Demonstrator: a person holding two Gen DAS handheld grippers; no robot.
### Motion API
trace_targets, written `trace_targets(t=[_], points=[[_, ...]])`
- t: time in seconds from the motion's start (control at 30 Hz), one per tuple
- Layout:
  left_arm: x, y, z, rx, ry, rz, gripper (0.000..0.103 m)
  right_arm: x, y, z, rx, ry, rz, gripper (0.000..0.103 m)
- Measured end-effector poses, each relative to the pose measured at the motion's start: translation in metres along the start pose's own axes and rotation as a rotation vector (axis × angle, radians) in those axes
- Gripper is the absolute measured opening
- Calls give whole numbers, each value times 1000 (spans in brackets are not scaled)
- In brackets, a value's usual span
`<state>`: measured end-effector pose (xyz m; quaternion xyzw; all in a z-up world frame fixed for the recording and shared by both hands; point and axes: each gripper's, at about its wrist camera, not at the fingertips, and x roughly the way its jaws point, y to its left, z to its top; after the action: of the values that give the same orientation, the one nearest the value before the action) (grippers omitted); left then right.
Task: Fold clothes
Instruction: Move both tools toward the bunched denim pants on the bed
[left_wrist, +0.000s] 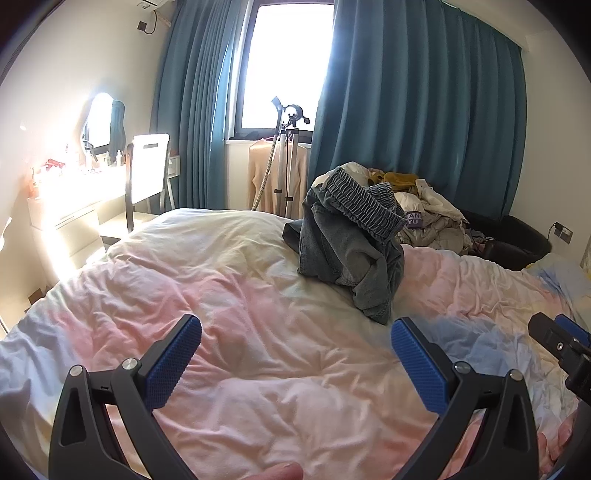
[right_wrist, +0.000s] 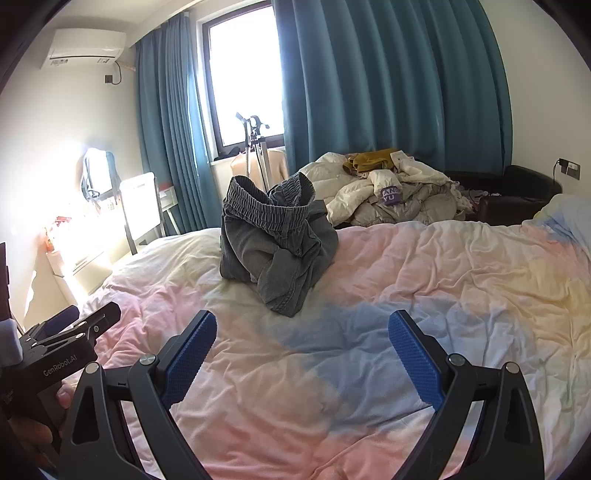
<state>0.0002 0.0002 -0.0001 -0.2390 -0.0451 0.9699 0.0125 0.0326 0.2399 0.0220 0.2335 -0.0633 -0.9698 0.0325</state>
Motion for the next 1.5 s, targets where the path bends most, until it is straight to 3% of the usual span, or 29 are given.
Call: trace_targets(t=[0.5, 1.07, 1.3, 1.5], points=[[-1, -6, -3, 27, -23, -24, 103, 2, -3, 0, 1, -4, -3, 96], [-3, -14, -3, 56, -71, -54, 103, 0, -2, -4, -19, -69, -4, 96], [-20, -11, 4, 37, -37, -151, 103, -9, 5, 1, -24, -85, -21, 96], [-51, -11, 26, 59, -22, -196, 103, -18, 16, 14, -33, -30, -50, 96]])
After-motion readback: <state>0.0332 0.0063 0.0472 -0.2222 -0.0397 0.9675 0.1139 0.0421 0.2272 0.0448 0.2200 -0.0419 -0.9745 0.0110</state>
